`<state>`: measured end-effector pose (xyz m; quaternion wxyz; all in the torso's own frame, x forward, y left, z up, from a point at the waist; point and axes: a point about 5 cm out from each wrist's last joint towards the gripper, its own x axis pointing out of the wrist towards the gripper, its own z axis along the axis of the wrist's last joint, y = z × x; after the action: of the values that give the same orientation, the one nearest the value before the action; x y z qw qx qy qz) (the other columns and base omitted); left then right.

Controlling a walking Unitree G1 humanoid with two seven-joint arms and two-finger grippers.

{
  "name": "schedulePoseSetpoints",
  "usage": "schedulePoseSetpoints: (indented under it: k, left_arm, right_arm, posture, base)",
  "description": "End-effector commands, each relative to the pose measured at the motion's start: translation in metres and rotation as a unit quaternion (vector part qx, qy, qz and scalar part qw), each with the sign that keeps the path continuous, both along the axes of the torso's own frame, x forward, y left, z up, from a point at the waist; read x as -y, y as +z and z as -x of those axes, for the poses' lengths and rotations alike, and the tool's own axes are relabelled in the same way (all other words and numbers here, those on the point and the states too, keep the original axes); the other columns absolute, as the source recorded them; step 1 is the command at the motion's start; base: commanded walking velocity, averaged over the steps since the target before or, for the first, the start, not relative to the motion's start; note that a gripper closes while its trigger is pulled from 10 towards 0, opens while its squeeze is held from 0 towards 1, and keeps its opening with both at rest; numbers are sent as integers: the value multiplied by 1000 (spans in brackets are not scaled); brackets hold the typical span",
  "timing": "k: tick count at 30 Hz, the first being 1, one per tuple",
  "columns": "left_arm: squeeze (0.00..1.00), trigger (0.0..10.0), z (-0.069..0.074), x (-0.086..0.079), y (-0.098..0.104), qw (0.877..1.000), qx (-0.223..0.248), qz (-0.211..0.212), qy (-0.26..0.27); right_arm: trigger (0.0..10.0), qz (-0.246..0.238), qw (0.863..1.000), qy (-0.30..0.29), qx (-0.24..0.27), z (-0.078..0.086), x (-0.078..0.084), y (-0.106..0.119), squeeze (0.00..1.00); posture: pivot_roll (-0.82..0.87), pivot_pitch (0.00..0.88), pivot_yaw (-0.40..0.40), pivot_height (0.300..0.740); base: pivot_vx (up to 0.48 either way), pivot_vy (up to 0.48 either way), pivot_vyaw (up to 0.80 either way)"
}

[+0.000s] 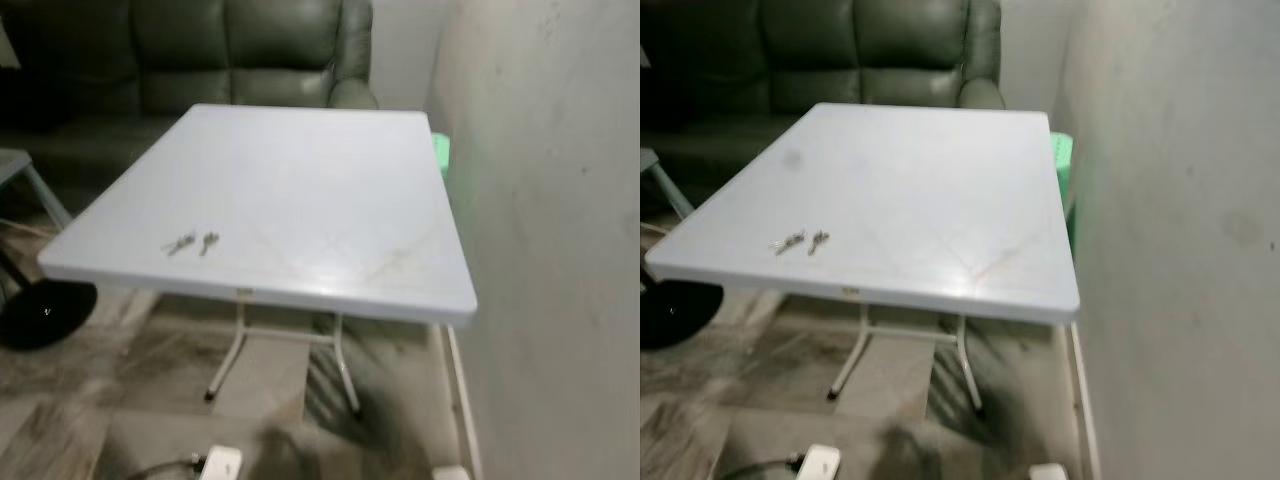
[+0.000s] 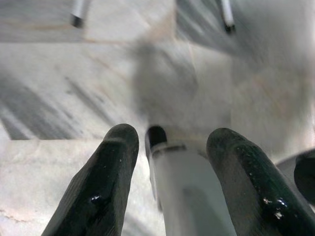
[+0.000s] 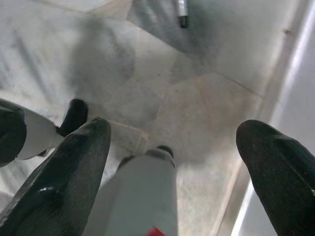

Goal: Hang keys on a hook

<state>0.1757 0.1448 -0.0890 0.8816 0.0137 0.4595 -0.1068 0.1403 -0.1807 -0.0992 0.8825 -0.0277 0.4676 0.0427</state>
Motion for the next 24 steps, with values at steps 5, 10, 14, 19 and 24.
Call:
schedulePoseSetpoints:
  k: [5,10,14,19,24]
  left_arm:
    - [0,10000,9,1,-4,1000,-17,0,3]
    - [0,10000,11,0,-5,1000,-20,0,5]
    - [0,10000,12,-1,-6,1000,-21,0,8]
    - [0,10000,13,-1,-6,1000,-23,0,9]
    - [0,10000,13,0,-6,1000,-23,2,11]
  right_arm:
    - [10000,-3,1000,-26,-10,6,7,-2,0]
    - [10000,-2,1000,-25,-11,6,7,-2,0]
    - [10000,-4,1000,-26,-12,7,7,-2,0]
    - [10000,-5,1000,-26,-12,8,7,-2,0]
    - [10000,-6,1000,-28,-12,8,7,-2,0]
  posture:
    - [18,20,13,740]
    - [19,19,12,740]
    - [20,19,11,740]
    - [21,22,11,740]
    - [21,25,9,740]
  base:
    - [0,0,0]
    - [0,0,0]
    - [0,0,0]
    - [0,320,0]
    - [0,359,0]
